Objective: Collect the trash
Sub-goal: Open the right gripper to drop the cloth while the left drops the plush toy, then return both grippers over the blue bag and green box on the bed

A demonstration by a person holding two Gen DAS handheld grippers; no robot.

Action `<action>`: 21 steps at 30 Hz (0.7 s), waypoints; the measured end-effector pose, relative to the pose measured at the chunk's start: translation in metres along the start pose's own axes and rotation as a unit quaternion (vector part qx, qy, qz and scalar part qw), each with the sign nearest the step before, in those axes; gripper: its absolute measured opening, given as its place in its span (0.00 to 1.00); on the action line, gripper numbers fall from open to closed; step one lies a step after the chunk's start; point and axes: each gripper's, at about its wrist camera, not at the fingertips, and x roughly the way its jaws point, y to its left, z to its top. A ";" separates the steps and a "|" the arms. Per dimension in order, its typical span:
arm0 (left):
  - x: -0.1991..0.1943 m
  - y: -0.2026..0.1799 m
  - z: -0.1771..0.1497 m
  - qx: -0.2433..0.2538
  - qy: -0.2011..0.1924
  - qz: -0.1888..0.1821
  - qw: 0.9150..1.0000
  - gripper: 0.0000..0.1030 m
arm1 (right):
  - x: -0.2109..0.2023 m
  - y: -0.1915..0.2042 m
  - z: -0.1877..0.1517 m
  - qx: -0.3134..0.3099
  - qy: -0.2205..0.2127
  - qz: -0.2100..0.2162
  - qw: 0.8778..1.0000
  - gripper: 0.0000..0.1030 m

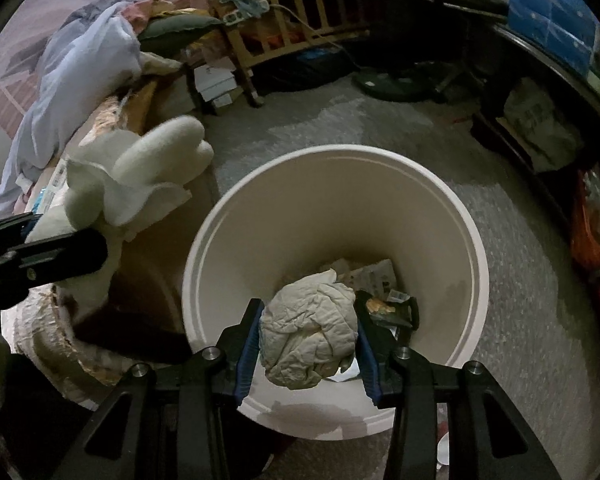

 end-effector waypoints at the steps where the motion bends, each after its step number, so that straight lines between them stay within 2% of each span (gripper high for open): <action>1: 0.001 0.001 0.001 -0.003 0.002 -0.006 1.000 0.48 | 0.002 -0.002 0.000 0.003 0.001 0.000 1.000 0.41; 4: 0.001 0.005 0.002 -0.012 0.002 -0.017 1.000 0.48 | 0.005 -0.008 0.001 0.014 -0.001 0.003 1.000 0.44; 10: -0.006 0.005 0.001 -0.016 -0.004 -0.011 1.000 0.49 | 0.007 -0.015 0.002 0.030 0.003 0.001 1.000 0.48; 12: -0.010 0.004 -0.002 -0.012 -0.006 -0.005 1.000 0.48 | 0.009 -0.013 0.002 0.032 0.007 0.001 0.999 0.62; 13: -0.012 0.004 -0.003 -0.011 -0.008 -0.001 1.000 0.48 | 0.009 -0.012 0.001 0.032 0.007 0.002 0.999 0.65; 21: -0.026 0.010 -0.013 -0.003 -0.021 0.032 0.999 0.49 | 0.005 -0.001 -0.005 0.025 0.007 0.009 1.000 0.66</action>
